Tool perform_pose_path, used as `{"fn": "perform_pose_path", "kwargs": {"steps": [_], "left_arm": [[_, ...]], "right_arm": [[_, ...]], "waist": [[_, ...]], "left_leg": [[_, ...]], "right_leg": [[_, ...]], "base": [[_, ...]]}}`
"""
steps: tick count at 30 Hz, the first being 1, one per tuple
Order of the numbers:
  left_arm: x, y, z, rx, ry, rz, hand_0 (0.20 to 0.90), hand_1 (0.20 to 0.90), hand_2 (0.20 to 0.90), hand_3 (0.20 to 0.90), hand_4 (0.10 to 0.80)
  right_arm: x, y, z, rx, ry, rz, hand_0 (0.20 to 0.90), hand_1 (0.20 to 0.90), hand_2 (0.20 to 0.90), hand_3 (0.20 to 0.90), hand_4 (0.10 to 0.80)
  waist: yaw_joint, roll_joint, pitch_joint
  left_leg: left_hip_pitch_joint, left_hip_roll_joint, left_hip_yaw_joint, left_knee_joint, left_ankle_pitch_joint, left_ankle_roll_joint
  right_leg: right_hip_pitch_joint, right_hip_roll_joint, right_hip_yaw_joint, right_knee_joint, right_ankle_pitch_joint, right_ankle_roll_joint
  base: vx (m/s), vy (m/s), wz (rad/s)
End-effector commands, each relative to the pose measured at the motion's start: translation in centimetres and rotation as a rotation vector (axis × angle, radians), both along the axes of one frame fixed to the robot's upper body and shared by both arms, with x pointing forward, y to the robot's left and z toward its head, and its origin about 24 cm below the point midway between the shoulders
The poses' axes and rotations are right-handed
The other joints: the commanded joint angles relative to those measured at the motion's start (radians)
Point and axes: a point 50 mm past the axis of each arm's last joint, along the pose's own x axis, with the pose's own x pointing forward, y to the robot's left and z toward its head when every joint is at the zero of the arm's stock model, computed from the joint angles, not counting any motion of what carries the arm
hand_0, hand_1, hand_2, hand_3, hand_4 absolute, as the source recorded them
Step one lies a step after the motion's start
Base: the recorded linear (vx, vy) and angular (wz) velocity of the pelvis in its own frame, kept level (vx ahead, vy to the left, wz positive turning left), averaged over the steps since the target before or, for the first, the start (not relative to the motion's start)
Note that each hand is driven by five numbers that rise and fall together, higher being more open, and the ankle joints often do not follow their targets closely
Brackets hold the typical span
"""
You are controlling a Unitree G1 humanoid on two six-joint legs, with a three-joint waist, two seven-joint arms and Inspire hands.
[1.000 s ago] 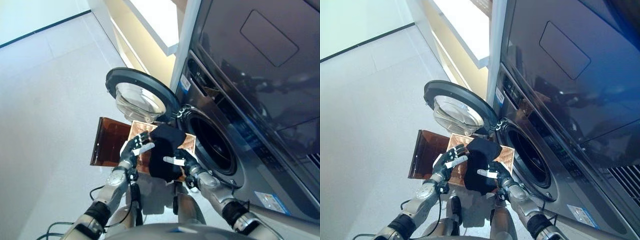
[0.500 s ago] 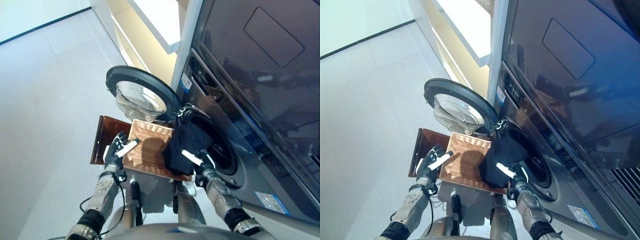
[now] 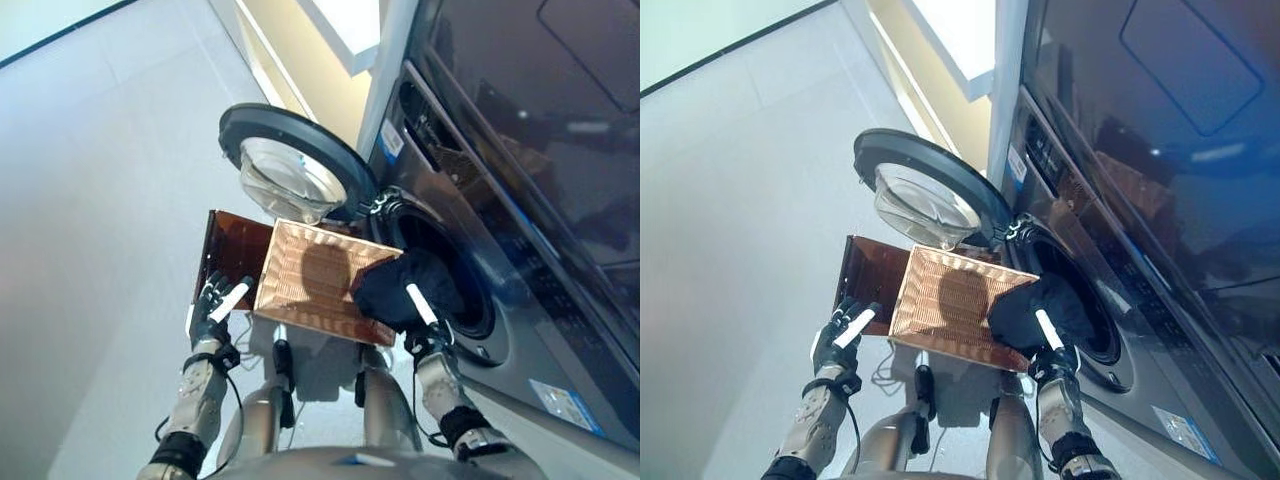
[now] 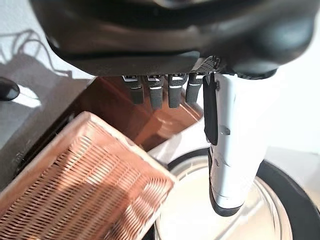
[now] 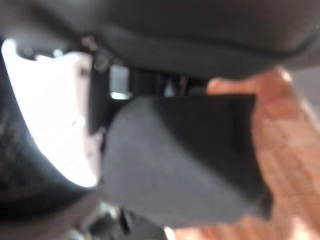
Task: Pick up the clothes and place them into the washing machine
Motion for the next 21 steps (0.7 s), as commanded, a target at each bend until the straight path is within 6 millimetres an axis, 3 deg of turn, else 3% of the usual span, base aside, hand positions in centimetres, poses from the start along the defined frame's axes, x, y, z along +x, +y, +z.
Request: {"fn": "perform_pose_path", "kwargs": {"steps": [1, 10, 12, 14, 19, 21], "left_arm": [[1.1, 1.3, 3.6, -0.025, -0.236, 0.092, 0.900, 0.900, 0.900, 0.900, 0.800], [0.5, 1.5, 3.3, -0.047, -0.229, 0.110, 0.900, 0.900, 0.900, 0.900, 0.800], [0.4, 1.9, 3.4, -0.025, -0.234, 0.101, 0.900, 0.900, 0.900, 0.900, 0.800], [0.3, 2.0, 3.5, -0.018, -0.237, 0.094, 0.900, 0.900, 0.900, 0.900, 0.800], [-0.5, 2.1, 3.4, -0.003, -0.228, 0.031, 0.900, 0.900, 0.900, 0.900, 0.800], [-0.7, 2.1, 3.2, -0.003, -0.218, 0.023, 0.900, 0.900, 0.900, 0.900, 0.800]], "right_arm": [[2.2, -0.6, 2.7, 0.070, -0.201, -0.144, 0.200, 0.200, 0.200, 0.200, 0.300], [3.1, -3.1, 3.8, 0.163, -0.266, -0.383, 0.200, 0.200, 0.200, 0.200, 0.300], [4.0, -5.7, 5.2, 0.116, -0.283, -0.454, 0.200, 0.200, 0.200, 0.200, 0.300], [4.4, -6.5, 5.9, 0.107, -0.297, -0.478, 0.200, 0.200, 0.200, 0.200, 0.300], [6.3, -10.5, 10.0, 0.101, -0.381, -0.630, 0.200, 0.200, 0.200, 0.200, 0.300], [6.4, -11.1, 10.5, 0.108, -0.397, -0.659, 0.200, 0.200, 0.200, 0.200, 0.300]], "waist": [[0.019, 0.017, -0.019], [0.025, 0.030, -0.017], [0.033, 0.038, -0.012], [0.038, 0.041, -0.011], [0.066, 0.063, -0.005], [0.069, 0.067, -0.006]], "left_leg": [[-0.131, -0.035, -0.028, -0.008, 0.079, -0.008], [-0.149, -0.040, -0.028, -0.005, 0.077, -0.005], [-0.165, -0.045, -0.027, -0.005, 0.079, -0.005], [-0.168, -0.045, -0.028, -0.006, 0.080, -0.005], [-0.181, -0.049, -0.028, -0.014, 0.086, -0.005], [-0.183, -0.049, -0.028, -0.015, 0.087, -0.005]], "right_leg": [[0.000, 0.027, -0.014, 0.075, -0.098, -0.013], [-0.020, 0.021, -0.014, 0.081, -0.099, -0.012], [-0.036, 0.019, -0.014, 0.084, -0.098, -0.011], [-0.040, 0.019, -0.016, 0.083, -0.097, -0.011], [-0.056, 0.016, -0.014, 0.079, -0.096, -0.008], [-0.058, 0.015, -0.013, 0.079, -0.096, -0.007]], "base": [[-0.025, 0.017, 0.05], [-0.005, 0.008, 0.02], [-0.025, 0.017, 0.03], [-0.010, 0.004, 0.02], [-0.002, 0.001, 0.01], [0.000, 0.000, 0.00]]}}
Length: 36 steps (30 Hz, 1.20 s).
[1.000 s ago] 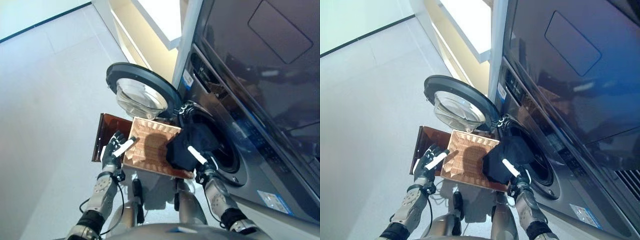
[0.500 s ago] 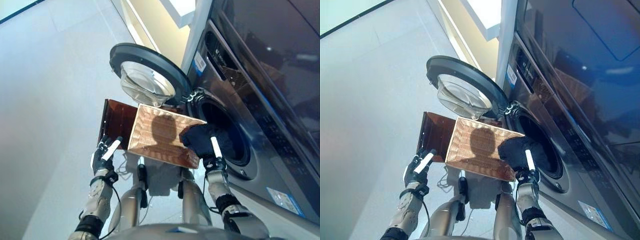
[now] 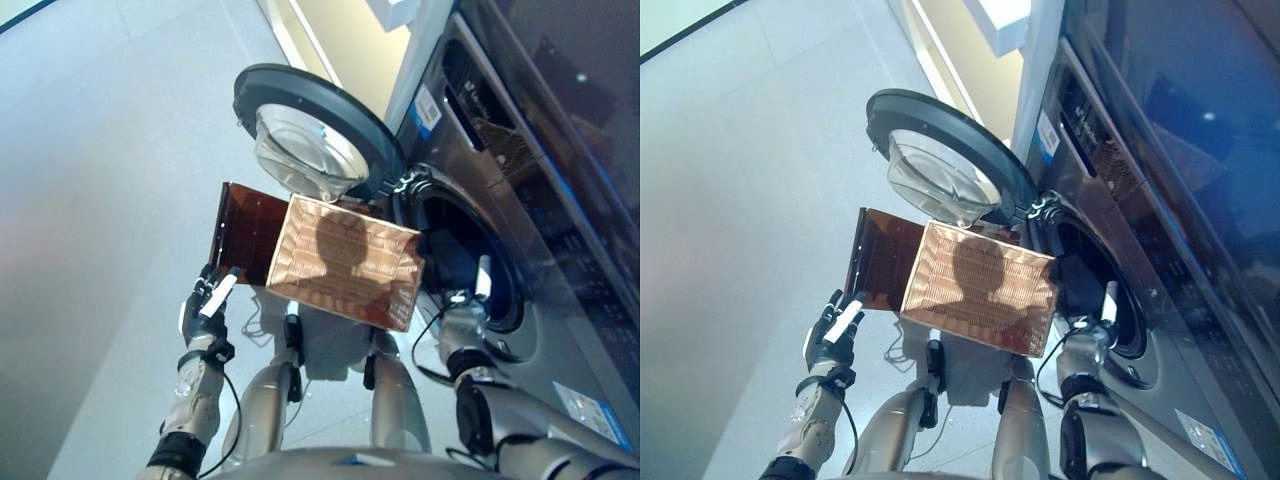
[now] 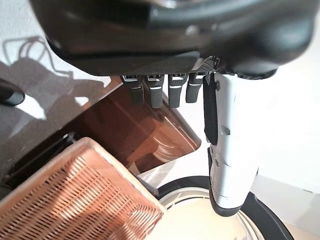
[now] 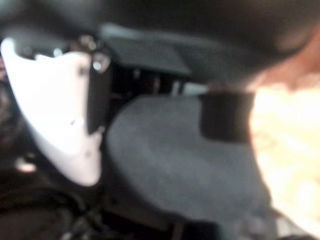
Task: Pick up the clothes and place them into the washing machine
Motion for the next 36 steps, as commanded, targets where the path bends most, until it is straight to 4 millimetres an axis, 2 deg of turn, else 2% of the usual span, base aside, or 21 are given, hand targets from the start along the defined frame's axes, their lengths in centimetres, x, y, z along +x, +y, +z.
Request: {"fn": "perform_pose_path", "kwargs": {"steps": [1, 8, 17, 29, 31, 36], "left_arm": [[-0.6, 1.8, 2.2, 0.074, -0.126, 0.004, 0.900, 0.900, 0.900, 0.900, 0.800], [-1.0, 2.2, 2.1, 0.089, -0.114, -0.004, 0.900, 0.900, 0.900, 0.900, 0.800], [-1.0, 1.9, 2.3, 0.094, -0.120, -0.033, 0.900, 0.900, 0.900, 0.900, 0.800], [-1.0, 1.9, 2.6, 0.099, -0.125, -0.033, 0.900, 0.900, 0.900, 0.900, 0.800], [-1.1, 2.0, 2.5, 0.100, -0.124, -0.029, 0.900, 0.900, 0.900, 0.900, 0.800], [-1.2, 2.2, 2.6, 0.092, -0.125, -0.013, 0.900, 0.900, 0.900, 0.900, 0.800]], "right_arm": [[0.8, -3.8, 4.4, -0.102, -0.140, -0.160, 0.200, 0.200, 0.200, 0.200, 0.300], [0.5, -7.0, 7.0, -0.095, -0.176, -0.302, 0.200, 0.200, 0.200, 0.200, 0.300], [1.1, -8.9, 10.7, -0.098, -0.238, -0.387, 0.200, 0.200, 0.200, 0.200, 0.300], [0.9, -9.0, 10.2, -0.036, -0.193, -0.442, 0.200, 0.200, 0.200, 0.200, 0.300], [1.0, -8.8, 10.1, -0.032, -0.190, -0.439, 0.900, 0.900, 0.900, 0.900, 0.800], [1.2, -8.2, 9.7, -0.026, -0.186, -0.420, 0.900, 0.900, 0.900, 0.900, 0.800]], "waist": [[0.017, 0.014, -0.071], [0.026, 0.025, -0.086], [0.034, 0.033, -0.098], [0.033, 0.034, -0.115], [0.035, 0.035, -0.115], [0.033, 0.031, -0.113]], "left_leg": [[-0.128, -0.044, -0.014, -0.046, 0.092, -0.010], [-0.141, -0.047, -0.015, -0.055, 0.100, -0.010], [-0.157, -0.044, -0.010, -0.068, 0.108, -0.012], [-0.158, -0.038, -0.005, -0.070, 0.102, -0.013], [-0.158, -0.038, -0.004, -0.070, 0.102, -0.013], [-0.159, -0.037, -0.004, -0.067, 0.102, -0.014]], "right_leg": [[-0.029, 0.024, 0.002, 0.077, -0.102, -0.007], [-0.045, 0.022, 0.005, 0.072, -0.095, -0.006], [-0.065, 0.024, 0.009, 0.062, -0.088, -0.006], [-0.072, 0.026, 0.011, 0.066, -0.093, -0.008], [-0.071, 0.026, 0.011, 0.065, -0.093, -0.008], [-0.072, 0.026, 0.011, 0.064, -0.091, -0.008]], "base": [[0.044, 0.013, -0.01], [0.010, 0.003, 0.00], [0.001, 0.000, 0.00], [0.007, 0.000, -0.01], [0.000, 0.000, 0.00], [0.000, 0.000, 0.00]]}}
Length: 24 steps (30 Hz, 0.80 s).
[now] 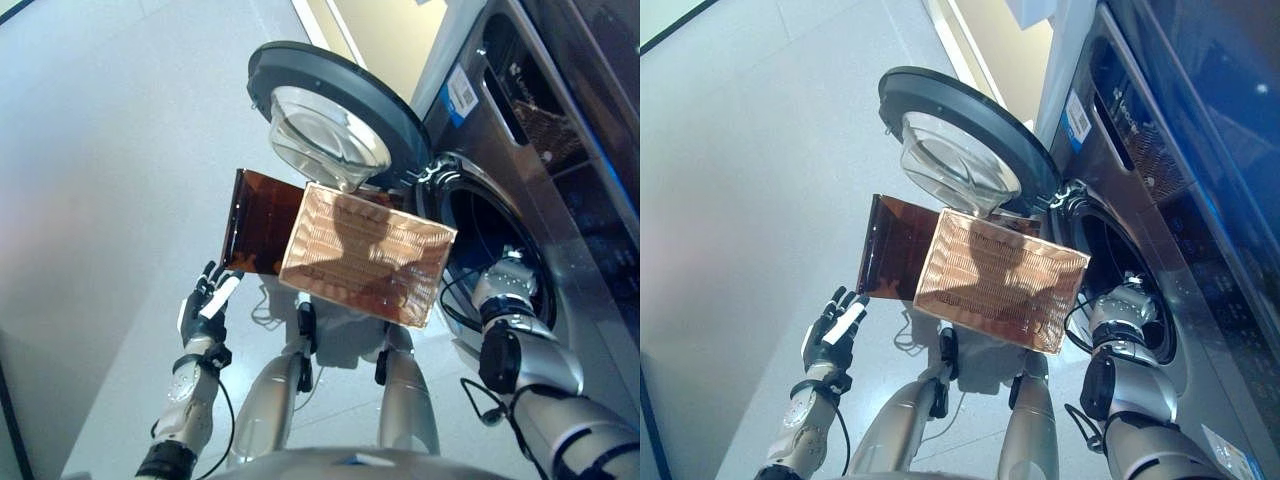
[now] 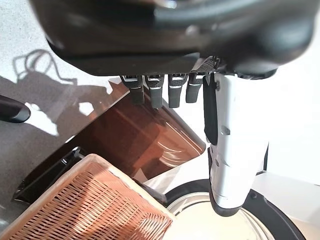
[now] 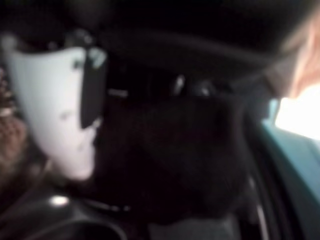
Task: Pick up the clothes and place them into the washing machine
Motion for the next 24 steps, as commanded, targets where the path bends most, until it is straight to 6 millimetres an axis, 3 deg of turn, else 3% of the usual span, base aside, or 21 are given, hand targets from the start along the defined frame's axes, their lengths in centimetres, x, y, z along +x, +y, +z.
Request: {"fn": "perform_pose_path", "kwargs": {"steps": [1, 10, 19, 24], "left_arm": [[-1.0, 2.1, 2.0, 0.061, -0.106, 0.043, 0.900, 0.900, 0.900, 0.900, 0.800], [-0.9, 2.3, 2.3, 0.061, -0.127, 0.052, 0.900, 0.900, 0.900, 0.900, 0.800], [-0.8, 2.4, 2.2, 0.048, -0.128, 0.069, 0.900, 0.900, 0.900, 0.900, 0.800], [-0.8, 2.3, 2.0, 0.026, -0.125, 0.099, 0.900, 0.900, 0.900, 0.900, 0.800]], "right_arm": [[-0.8, -4.5, 4.4, -0.179, -0.057, -0.148, 0.900, 0.900, 0.900, 0.900, 0.800], [-0.4, -3.6, 3.6, -0.245, -0.016, -0.039, 0.900, 0.900, 0.900, 0.900, 0.800], [0.1, -1.3, 2.4, -0.303, -0.027, 0.068, 0.900, 0.900, 0.900, 0.900, 0.800], [-0.4, 1.9, -0.3, -0.331, 0.007, 0.190, 0.900, 0.900, 0.900, 0.900, 0.800]], "waist": [[0.005, 0.018, -0.108], [0.001, 0.005, -0.104], [-0.010, -0.010, -0.101], [-0.024, -0.022, -0.095]], "left_leg": [[-0.109, -0.024, -0.011, -0.067, 0.101, -0.021], [-0.108, -0.021, -0.012, -0.060, 0.097, -0.022], [-0.106, -0.018, -0.009, -0.055, 0.096, -0.023], [-0.093, -0.016, -0.008, -0.048, 0.087, -0.022]], "right_leg": [[-0.016, 0.036, -0.008, 0.066, -0.103, -0.013], [-0.013, 0.036, -0.011, 0.071, -0.106, -0.014], [-0.011, 0.040, -0.008, 0.077, -0.107, -0.017], [0.002, 0.042, -0.006, 0.081, -0.114, -0.017]], "base": [[0.000, 0.000, 0.00], [0.000, 0.000, 0.00], [0.000, 0.000, 0.00], [0.000, 0.000, -0.01]]}}
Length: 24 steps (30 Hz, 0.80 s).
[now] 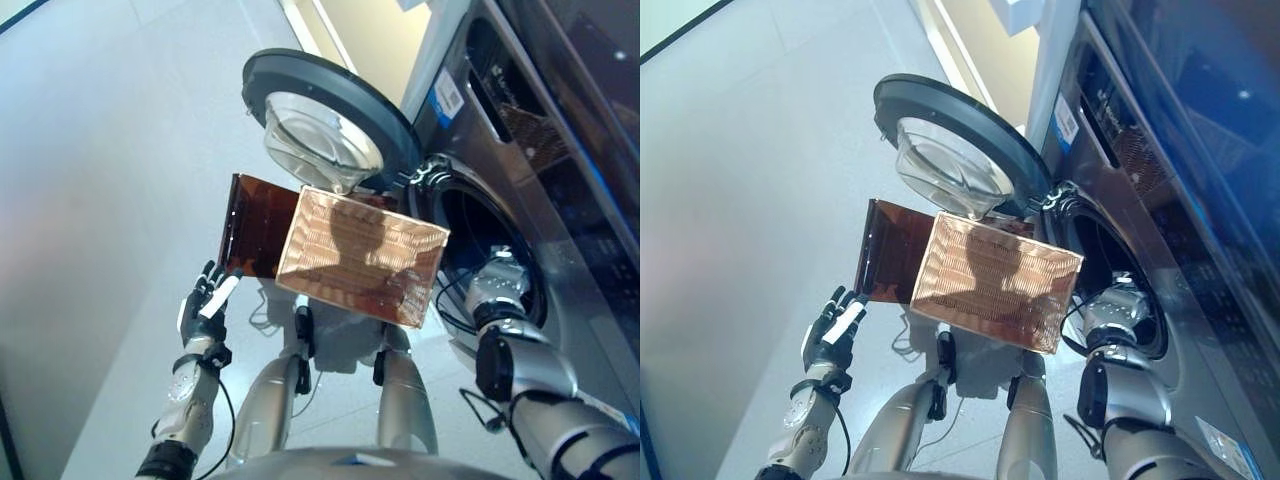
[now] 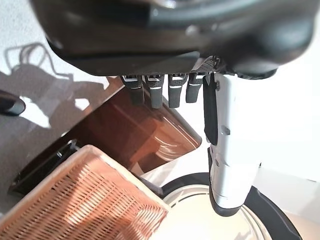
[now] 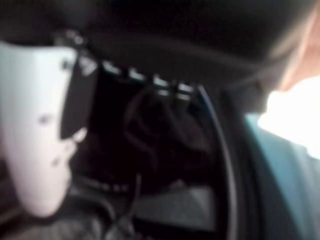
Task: Pick up the clothes and place them into the washing machine
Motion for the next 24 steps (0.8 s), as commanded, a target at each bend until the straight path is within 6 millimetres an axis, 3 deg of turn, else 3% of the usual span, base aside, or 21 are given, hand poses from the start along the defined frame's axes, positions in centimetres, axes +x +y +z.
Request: {"fn": "perform_pose_path", "kwargs": {"steps": [1, 4, 7, 13, 19, 24], "left_arm": [[-0.7, 2.2, 1.9, 0.051, -0.120, 0.082, 0.900, 0.900, 0.900, 0.900, 0.800], [-0.7, 2.1, 2.0, 0.042, -0.132, 0.094, 0.900, 0.900, 0.900, 0.900, 0.800], [-0.7, 2.2, 2.1, 0.045, -0.135, 0.096, 0.900, 0.900, 0.900, 0.900, 0.800], [-1.0, 2.3, 1.8, 0.062, -0.124, 0.095, 0.900, 0.900, 0.900, 0.900, 0.800], [-1.6, 2.2, 0.7, 0.089, -0.067, 0.071, 0.900, 0.900, 0.900, 0.900, 0.800], [-2.1, 2.2, 0.3, 0.105, -0.043, 0.047, 0.900, 0.900, 0.900, 0.900, 0.800]], "right_arm": [[-0.7, -0.9, 0.7, -0.201, -0.010, 0.041, 0.900, 0.900, 0.900, 0.900, 0.800], [-1.6, 0.7, -1.2, -0.223, 0.045, 0.126, 0.900, 0.900, 0.900, 0.900, 0.800], [-1.8, 1.1, -1.8, -0.244, 0.075, 0.166, 0.900, 0.900, 0.900, 0.900, 0.800], [-3.4, 3.8, -4.1, -0.416, 0.181, 0.432, 0.900, 0.900, 0.900, 0.900, 0.800], [-5.2, 4.7, -6.0, -0.590, 0.310, 0.646, 0.900, 0.900, 0.900, 0.900, 0.800], [-5.7, 5.2, -6.3, -0.720, 0.360, 0.784, 0.900, 0.900, 0.900, 0.900, 0.800]], "waist": [[0.008, 0.000, -0.073], [0.002, -0.007, -0.073], [0.001, -0.010, -0.075], [-0.007, -0.032, -0.083], [-0.010, -0.046, -0.101], [-0.007, -0.049, -0.118]], "left_leg": [[-0.090, -0.019, -0.009, -0.079, 0.096, -0.023], [-0.083, -0.020, -0.009, -0.074, 0.093, -0.022], [-0.080, -0.020, -0.010, -0.074, 0.093, -0.022], [-0.027, -0.016, -0.019, -0.083, 0.094, -0.023], [0.092, -0.010, -0.036, -0.116, 0.090, -0.028], [0.168, -0.010, -0.045, -0.147, 0.091, -0.031]], "right_leg": [[0.001, 0.040, -0.008, 0.064, -0.115, -0.016], [0.013, 0.040, -0.014, 0.066, -0.117, -0.016], [0.018, 0.039, -0.016, 0.064, -0.117, -0.015], [0.071, 0.042, -0.020, 0.061, -0.121, -0.012], [0.198, 0.043, -0.040, 0.038, -0.136, -0.004], [0.273, 0.047, -0.052, 0.008, -0.141, 0.001]], "base": [[0.000, 0.000, 0.00], [0.000, 0.000, 0.00], [0.000, 0.000, 0.00], [0.013, -0.005, 0.01], [0.087, -0.028, 0.05], [0.083, -0.030, 0.04]]}}
